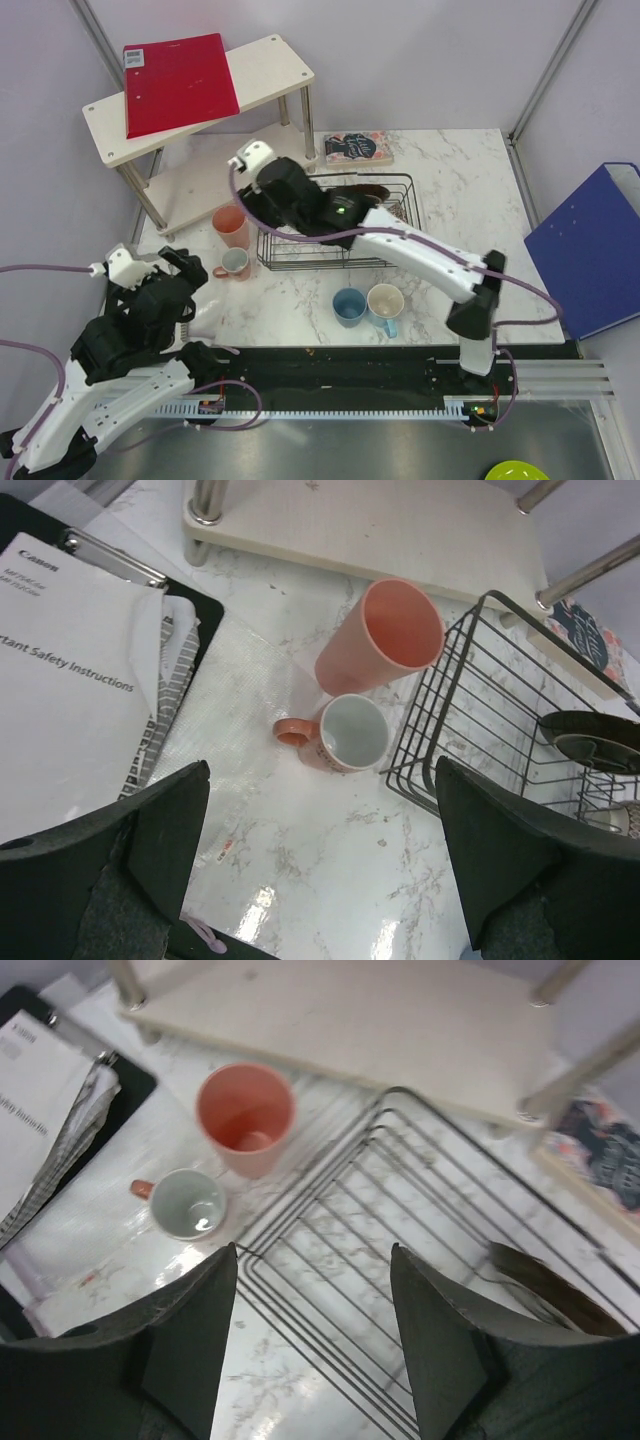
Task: Unload the mixed dishes from the dish rack
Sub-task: Place the cup at the center of the board, then pick up the bowl from the dish rack.
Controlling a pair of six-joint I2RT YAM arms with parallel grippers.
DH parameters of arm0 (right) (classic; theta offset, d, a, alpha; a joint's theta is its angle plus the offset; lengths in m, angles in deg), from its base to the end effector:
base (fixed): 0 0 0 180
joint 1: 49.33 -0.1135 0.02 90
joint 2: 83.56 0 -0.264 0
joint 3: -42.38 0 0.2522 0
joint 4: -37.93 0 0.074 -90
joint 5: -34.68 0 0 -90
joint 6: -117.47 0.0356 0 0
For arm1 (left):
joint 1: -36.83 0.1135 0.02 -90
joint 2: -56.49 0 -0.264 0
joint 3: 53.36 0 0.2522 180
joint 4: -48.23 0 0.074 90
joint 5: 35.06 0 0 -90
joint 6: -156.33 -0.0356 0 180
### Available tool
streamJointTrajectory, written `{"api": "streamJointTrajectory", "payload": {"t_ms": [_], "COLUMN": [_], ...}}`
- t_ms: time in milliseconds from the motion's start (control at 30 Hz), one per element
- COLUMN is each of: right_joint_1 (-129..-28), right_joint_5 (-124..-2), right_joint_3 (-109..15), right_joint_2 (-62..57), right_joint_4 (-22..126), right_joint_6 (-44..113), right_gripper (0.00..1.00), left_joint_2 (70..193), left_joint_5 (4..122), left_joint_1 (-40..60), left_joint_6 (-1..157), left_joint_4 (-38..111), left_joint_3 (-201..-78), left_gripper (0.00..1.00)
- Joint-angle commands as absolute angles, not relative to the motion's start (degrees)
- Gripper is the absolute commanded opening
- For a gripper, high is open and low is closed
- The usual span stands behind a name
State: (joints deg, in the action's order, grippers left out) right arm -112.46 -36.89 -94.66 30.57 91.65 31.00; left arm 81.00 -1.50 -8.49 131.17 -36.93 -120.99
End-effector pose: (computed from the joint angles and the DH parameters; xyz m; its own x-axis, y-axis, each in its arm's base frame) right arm 0.2147 0.3988 0.3974 -0.2756 -0.4147 -0.8672 -0.7079 0.6979 -0.1087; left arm 0.0446 -0.0029 0.3327 -0.1621 -0.5477 -0.8208 -0.4441 0.7833 -0.4350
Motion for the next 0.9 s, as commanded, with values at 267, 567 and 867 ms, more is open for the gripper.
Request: {"api": "streamJointTrajectory", "payload": {"t_ms": [267, 567, 867], "right_joint_1": [-101.54, -95.57, -80.54], "right_joint_5": [-22.54, -16.02, -34.22], "right_joint_3": [-51.04, -34.93, -28.51], "right_joint_2": [-10.68, -16.24, -14.05], "right_joint_4": [73.26, 72.86, 69.71], "right_joint_6": [41.71, 42.23, 48.83], "right_gripper": [0.69, 0.74, 0.5], "left_joint_2": [96.46, 114.76, 108.7], "left_joint_5": [21.41, 39.98, 44.22], "left_joint_1": [-8.25, -8.34, -8.52], "left_joint_6": [98.99, 95.59, 98.06], "left_joint_4": [-0.72, 10.64, 17.33], "left_joint_3": [-116.78, -121.89, -113.54], "left_gripper": [0.99, 0.97, 0.96]}}
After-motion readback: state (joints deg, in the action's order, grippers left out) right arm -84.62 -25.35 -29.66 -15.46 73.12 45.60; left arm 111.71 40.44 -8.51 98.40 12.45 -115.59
